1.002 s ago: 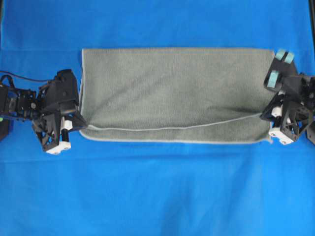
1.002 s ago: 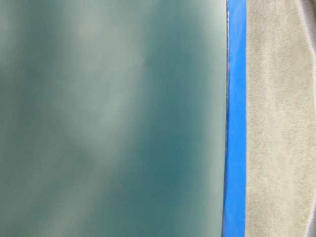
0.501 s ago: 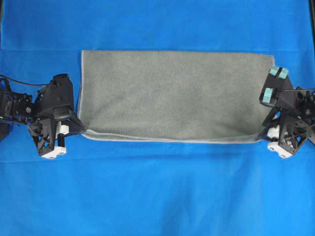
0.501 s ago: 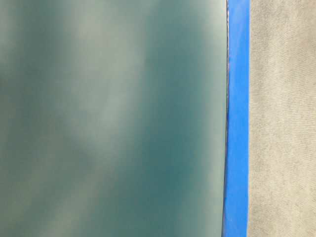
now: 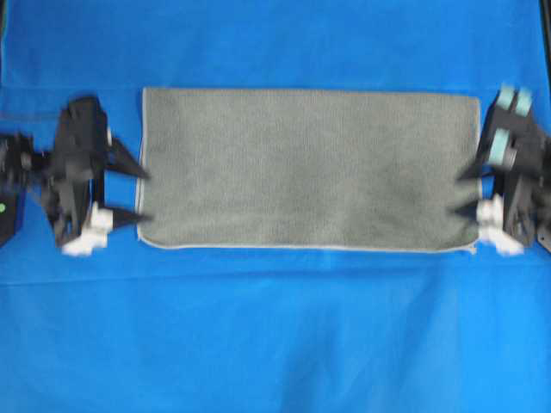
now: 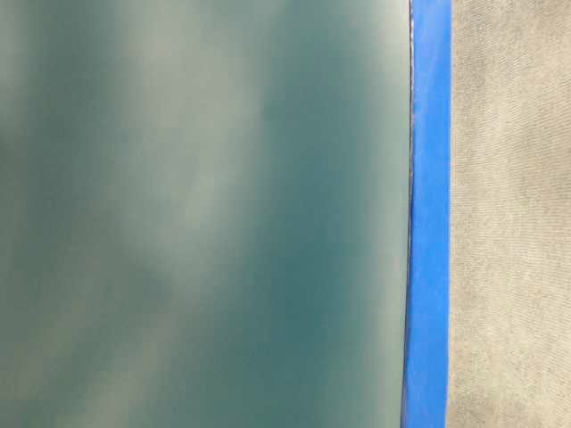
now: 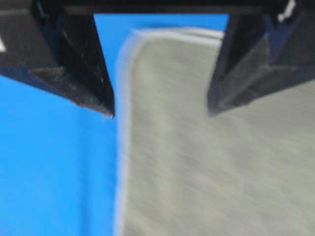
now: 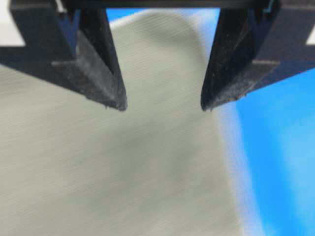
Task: Fold a large towel.
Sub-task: 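Move both grippers to the towel's top corners and grasp them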
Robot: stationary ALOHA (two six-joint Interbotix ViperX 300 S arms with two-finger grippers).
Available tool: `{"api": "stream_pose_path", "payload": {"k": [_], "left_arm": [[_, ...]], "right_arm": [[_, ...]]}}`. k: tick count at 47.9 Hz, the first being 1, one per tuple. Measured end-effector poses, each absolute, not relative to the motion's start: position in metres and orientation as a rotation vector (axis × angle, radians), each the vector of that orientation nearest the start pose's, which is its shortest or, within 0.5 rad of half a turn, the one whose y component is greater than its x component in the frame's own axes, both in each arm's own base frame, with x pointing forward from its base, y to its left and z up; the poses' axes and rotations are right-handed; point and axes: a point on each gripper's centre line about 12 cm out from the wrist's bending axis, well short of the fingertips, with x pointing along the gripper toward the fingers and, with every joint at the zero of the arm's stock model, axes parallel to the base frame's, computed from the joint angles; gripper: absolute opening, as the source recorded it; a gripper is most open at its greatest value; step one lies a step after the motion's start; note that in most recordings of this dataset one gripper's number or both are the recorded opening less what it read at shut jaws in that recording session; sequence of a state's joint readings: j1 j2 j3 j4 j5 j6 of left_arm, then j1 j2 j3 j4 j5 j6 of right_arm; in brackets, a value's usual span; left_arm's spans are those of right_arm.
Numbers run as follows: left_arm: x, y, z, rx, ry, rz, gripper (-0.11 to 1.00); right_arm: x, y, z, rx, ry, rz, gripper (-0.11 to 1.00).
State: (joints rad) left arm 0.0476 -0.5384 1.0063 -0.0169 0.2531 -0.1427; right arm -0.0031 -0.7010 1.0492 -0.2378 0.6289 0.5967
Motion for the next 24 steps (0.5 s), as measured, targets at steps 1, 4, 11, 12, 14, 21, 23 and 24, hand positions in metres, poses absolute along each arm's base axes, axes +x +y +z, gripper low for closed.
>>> {"api": "stream_pose_path", "payload": {"k": [1,4,11,12,14,21,23,24], "left_arm": [[0.254,0.019,0.201,-0.160,0.716,0.117,0.69],[0.253,0.040,0.200,-0.130,0.717,0.174,0.69],[0.257,0.083,0.190,-0.063,0.727,0.277,0.69],[0.257,0.087,0.186,-0.058,0.734,0.286,0.69],[0.258,0.096,0.181,-0.039,0.743,0.302,0.69],[0.263,0.119,0.158,0.007,0.792,0.331,0.69],[0.264,0.125,0.150,0.005,0.809,0.341,0.69],[0.265,0.128,0.145,0.004,0.819,0.345,0.69]], "right_arm": [[0.200,-0.024,0.196,0.294,0.915,-0.349,0.62],[0.199,-0.043,0.195,0.269,0.913,-0.431,0.62],[0.191,-0.087,0.183,0.243,0.957,-0.612,0.62],[0.190,-0.092,0.180,0.242,0.969,-0.632,0.62],[0.189,-0.103,0.173,0.236,0.992,-0.666,0.62],[0.187,-0.124,0.152,0.227,1.044,-0.709,0.62],[0.188,-0.129,0.146,0.227,1.052,-0.712,0.62],[0.188,-0.131,0.143,0.226,1.056,-0.712,0.62]]}}
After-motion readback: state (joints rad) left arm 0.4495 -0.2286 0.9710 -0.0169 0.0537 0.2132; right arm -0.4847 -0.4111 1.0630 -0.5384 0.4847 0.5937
